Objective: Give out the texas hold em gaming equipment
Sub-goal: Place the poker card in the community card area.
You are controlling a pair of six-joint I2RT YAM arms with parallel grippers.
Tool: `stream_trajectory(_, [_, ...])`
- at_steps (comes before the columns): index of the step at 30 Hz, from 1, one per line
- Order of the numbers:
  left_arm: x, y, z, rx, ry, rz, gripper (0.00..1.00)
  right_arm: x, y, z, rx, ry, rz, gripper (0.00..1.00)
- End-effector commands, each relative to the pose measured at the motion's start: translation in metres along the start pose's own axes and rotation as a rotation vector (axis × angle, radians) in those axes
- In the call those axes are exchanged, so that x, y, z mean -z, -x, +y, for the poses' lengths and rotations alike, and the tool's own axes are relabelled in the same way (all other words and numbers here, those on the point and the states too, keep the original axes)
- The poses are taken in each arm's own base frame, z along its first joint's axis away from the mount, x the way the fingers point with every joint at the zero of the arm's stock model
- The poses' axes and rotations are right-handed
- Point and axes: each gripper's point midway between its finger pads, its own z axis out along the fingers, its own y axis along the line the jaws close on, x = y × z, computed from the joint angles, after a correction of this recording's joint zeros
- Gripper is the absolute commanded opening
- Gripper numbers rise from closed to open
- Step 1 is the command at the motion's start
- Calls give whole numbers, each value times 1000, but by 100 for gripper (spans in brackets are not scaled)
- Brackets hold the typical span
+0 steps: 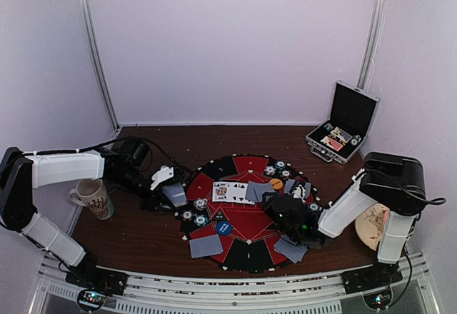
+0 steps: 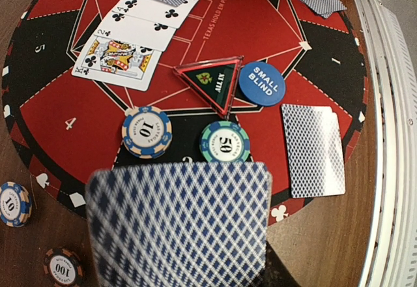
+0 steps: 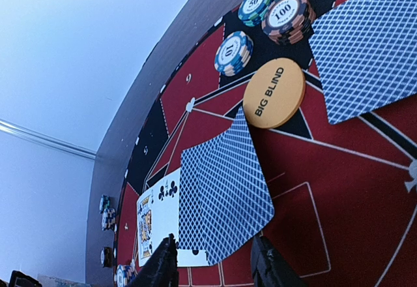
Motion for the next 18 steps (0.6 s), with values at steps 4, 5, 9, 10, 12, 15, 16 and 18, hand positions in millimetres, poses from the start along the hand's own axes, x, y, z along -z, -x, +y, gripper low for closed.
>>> stream_trajectory(4, [3,8,-4,-29,-9,-31,35,-1,-19,1,40,5,57,40])
stream_trajectory(5, [3,8,-4,-28,-9,-31,35,0,-20,1,42,4,58,40])
stream_trajectory(9, [3,8,-4,-28,-9,-32,35,5,-19,0,47,4,55,40])
stream_trajectory(10, [3,8,-4,-30,-9,-32,35,6,-19,2,51,9,55,40])
stream_trajectory(12, [3,8,-4,-30,-9,-31,35,8,-20,7,59,22,58,40])
stream_trajectory(15, [4,8,-4,-29,-8,-32,35,9,-22,16,69,43,65,40])
stream_trajectory(16, [4,8,-4,-28,-7,-32,35,9,-22,18,70,49,67,40])
stream_trajectory(18, [3,8,-4,-28,-6,-31,35,11,-21,22,71,63,70,40])
